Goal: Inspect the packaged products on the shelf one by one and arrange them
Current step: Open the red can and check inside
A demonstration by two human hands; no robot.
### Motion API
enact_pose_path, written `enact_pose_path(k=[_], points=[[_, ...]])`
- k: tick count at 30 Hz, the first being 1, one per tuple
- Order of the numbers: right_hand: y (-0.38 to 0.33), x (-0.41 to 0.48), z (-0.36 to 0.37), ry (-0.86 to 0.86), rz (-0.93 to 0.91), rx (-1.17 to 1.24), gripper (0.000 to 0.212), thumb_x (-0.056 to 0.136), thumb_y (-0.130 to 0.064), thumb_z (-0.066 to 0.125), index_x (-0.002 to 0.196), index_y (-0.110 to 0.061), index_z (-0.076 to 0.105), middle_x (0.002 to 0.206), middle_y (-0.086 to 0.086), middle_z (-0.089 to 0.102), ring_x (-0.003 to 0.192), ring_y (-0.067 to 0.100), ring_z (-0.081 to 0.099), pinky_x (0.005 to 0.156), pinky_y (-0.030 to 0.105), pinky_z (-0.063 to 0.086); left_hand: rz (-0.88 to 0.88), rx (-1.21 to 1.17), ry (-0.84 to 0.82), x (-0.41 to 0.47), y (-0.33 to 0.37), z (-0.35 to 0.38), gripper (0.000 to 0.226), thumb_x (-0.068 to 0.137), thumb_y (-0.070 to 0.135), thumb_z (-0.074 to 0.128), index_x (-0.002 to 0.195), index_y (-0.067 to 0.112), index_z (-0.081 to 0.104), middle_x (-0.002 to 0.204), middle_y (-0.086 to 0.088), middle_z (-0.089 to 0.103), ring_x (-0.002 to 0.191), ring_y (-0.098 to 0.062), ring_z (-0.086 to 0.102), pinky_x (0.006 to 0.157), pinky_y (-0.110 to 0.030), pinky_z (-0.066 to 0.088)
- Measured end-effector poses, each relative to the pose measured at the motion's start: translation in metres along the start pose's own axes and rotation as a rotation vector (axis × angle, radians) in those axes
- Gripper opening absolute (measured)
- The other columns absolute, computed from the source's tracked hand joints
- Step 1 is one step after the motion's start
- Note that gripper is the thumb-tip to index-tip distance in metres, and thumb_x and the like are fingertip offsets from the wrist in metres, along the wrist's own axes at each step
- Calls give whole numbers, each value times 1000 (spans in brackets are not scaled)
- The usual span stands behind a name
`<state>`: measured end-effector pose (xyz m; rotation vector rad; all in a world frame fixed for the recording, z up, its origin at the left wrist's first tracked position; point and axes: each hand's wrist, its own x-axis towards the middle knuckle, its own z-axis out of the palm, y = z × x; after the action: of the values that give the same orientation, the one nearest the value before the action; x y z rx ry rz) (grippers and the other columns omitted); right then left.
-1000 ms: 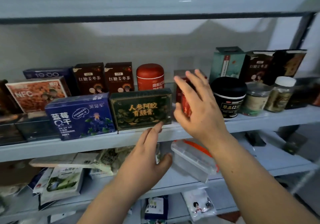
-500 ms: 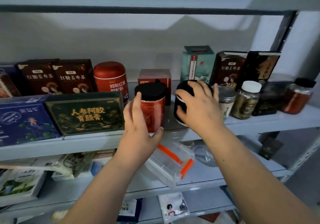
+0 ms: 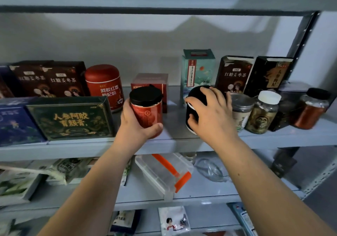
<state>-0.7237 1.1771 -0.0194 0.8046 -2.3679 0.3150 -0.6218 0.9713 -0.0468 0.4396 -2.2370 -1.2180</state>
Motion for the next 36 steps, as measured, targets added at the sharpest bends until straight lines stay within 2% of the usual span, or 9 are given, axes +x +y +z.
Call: enact_pose_path(k=[3,8,11,13,16,22,27,31,36], points=[[2,0,1,0,23,-8,47,83,-31,68,130,-31,65,145,12,49,144,37,34,119,69,20,-28,-9,-43,1,-3,2,120,67,30,94,155,32,13,154,1,40,138,-18,42,113,-43,40],[-33,-9,9,338,-232,288,46,88,-28,65,131,-13,67,131,20,56,137,37,46,120,56,31,-2,-114,-26,0,-12,0,99,70,32,91,145,28,26,137,-1,56,124,-17,58,103,-40,51],[-65,-7,25,67,-52,744,67,91,-52,60,148,-19,50,139,9,49,132,17,49,115,29,39,-17,-315,-107,2,-11,-4,85,67,49,79,137,32,34,124,3,63,109,-10,67,95,-37,57],[-78,-1,33,-148,181,1079,76,85,-67,59,150,-29,45,141,1,55,128,10,56,110,30,46,-37,-448,-145,5,-12,-5,80,67,55,73,137,36,38,126,2,63,111,-11,67,96,-38,56],[-82,6,51,-253,332,1299,69,83,-61,61,144,-31,52,132,-6,67,118,3,64,99,25,51,-59,-512,-212,13,-17,-7,63,74,53,71,130,49,42,128,5,64,115,-11,66,102,-43,54],[-78,0,63,-230,382,1317,47,88,-30,59,128,-53,50,117,-34,68,116,-7,63,90,15,52,-135,-656,-318,29,-36,-6,72,70,60,73,137,51,48,124,11,71,116,-13,68,107,-49,49],[-83,-1,66,-213,364,1295,57,85,-37,64,134,-59,46,128,-32,64,124,-4,59,101,24,50,-158,-712,-365,33,-46,-7,71,74,57,73,140,52,47,123,12,71,114,-14,69,106,-50,49],[-85,-3,63,-199,319,1288,77,83,-51,71,153,-50,38,150,-10,55,137,11,53,114,47,45,-194,-802,-376,36,-45,-6,64,73,53,69,134,40,54,115,4,76,108,-20,72,104,-53,50],[-86,-6,61,-161,264,1237,81,78,-62,75,148,-56,36,143,-14,58,134,5,54,114,43,46,-243,-882,-332,38,-42,-4,60,79,42,55,137,28,55,117,-8,74,109,-27,71,99,-55,53]])
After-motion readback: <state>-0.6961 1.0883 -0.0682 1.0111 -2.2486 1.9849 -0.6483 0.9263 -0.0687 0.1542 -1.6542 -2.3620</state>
